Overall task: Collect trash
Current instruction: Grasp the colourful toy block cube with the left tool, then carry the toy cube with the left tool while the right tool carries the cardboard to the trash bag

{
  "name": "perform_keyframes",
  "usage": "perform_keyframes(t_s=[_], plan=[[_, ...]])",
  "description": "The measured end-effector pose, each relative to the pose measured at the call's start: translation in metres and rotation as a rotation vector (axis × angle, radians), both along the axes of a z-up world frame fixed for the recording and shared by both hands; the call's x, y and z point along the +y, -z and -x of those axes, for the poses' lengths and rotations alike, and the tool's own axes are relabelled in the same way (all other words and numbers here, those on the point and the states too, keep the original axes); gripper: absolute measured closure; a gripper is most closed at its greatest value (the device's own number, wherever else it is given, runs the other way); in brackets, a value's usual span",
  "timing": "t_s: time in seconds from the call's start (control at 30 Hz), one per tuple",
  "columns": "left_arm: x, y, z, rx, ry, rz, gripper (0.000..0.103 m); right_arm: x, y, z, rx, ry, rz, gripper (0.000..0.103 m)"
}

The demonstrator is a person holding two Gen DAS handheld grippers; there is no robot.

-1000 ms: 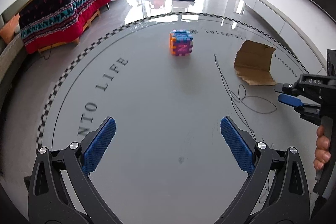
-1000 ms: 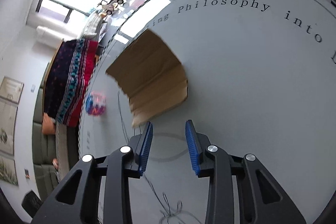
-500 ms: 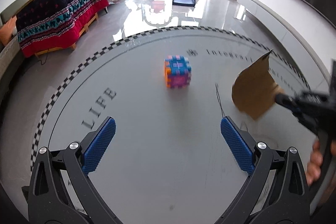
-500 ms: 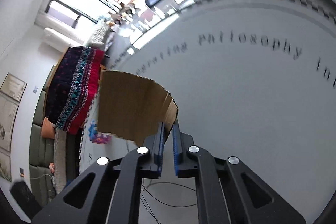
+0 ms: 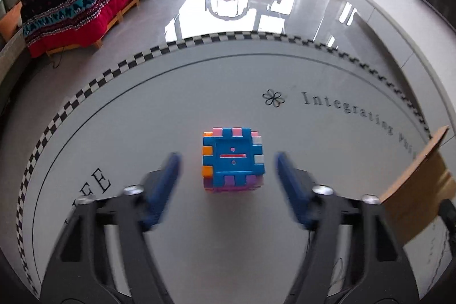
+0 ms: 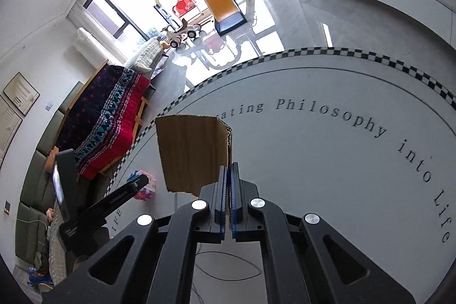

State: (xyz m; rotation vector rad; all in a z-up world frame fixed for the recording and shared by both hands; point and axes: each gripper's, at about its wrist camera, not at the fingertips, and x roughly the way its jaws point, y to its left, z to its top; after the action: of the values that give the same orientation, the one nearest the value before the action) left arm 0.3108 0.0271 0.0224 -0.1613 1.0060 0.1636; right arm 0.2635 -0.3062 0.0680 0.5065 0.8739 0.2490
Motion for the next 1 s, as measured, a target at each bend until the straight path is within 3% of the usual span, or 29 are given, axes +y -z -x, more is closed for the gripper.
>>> perform_keyframes(t_s=[0.07,0.43,0.73,1.0], plan=[[0.002,0.005,-0.002,0.017,-0.002,0.014,0.061,-0.002,-0.001,0.001,-0.001,0.003,0.004,0.100],[-0.008,-0.003,0.025,-0.022,0.052,-0.013,0.062,-0.009,-0.008,0.017,-0.003,0.024,0.014,0.100],[-0.024,-0.022,0.093,-0.052,0.126,-0.002,0.062,-0.010,-0.038,0.052,-0.024,0.024,0.013,0.100],[-0.017,-0.053,0.179,-0.118,0.142,0.006,0.062,0.018,-0.075,0.112,-0.065,-0.050,0.025,0.100]])
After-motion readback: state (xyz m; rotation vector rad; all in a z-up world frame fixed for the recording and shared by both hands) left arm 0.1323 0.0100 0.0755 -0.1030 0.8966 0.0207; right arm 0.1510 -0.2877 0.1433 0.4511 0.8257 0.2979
